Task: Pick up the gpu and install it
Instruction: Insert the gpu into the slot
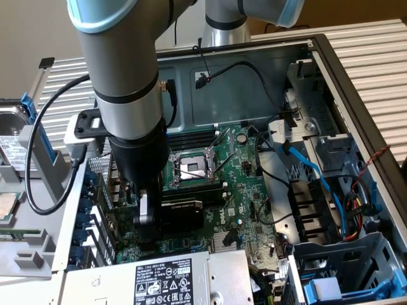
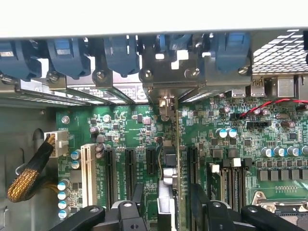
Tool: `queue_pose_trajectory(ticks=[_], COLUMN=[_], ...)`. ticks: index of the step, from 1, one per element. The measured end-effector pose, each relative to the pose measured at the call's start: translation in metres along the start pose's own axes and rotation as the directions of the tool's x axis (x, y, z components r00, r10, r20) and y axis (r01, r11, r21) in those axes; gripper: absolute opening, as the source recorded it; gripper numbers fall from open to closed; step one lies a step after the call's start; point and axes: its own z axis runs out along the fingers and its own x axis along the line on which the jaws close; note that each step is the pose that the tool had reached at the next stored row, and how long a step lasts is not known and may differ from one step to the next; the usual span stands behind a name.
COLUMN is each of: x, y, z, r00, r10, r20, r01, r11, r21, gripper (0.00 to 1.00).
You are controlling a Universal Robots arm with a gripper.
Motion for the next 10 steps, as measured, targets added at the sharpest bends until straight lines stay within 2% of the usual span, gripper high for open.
queue_pose_trajectory(ticks=[10], x=[0.0001], y=[0.0000], z=[-0.0036], r00=[1.0000], r10=[0.000], r20=[-0.0001], r01=[0.000], r11=[1.0000], r21=[-0.0001], gripper=[0.51])
